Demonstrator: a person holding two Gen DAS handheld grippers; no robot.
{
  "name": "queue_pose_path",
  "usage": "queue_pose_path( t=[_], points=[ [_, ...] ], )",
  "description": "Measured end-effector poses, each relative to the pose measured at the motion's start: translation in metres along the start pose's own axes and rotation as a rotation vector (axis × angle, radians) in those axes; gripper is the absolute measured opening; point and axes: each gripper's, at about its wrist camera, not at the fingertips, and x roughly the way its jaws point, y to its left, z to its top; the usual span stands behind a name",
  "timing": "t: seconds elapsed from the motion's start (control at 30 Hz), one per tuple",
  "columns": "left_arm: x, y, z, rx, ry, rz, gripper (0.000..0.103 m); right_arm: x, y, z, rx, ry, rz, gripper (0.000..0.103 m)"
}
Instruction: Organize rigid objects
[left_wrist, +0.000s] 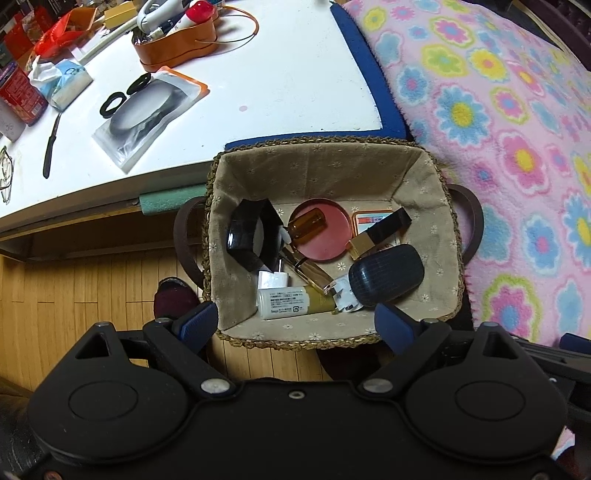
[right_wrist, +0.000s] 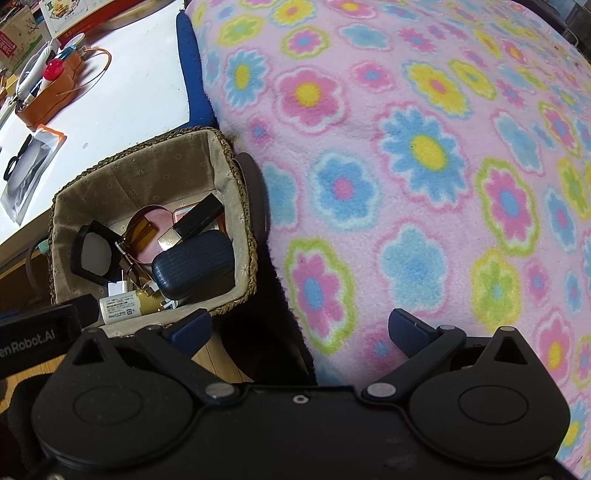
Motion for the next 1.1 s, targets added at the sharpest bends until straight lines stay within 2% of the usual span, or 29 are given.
queue_pose_path(
  t=[1.1],
  points=[
    [0.0046,-0.0036,-0.0043,0.012,0.028,0.021,0.089,0.0008,-0.0040,-0.0008,0.020,0.005,0.009,0.103]
  ],
)
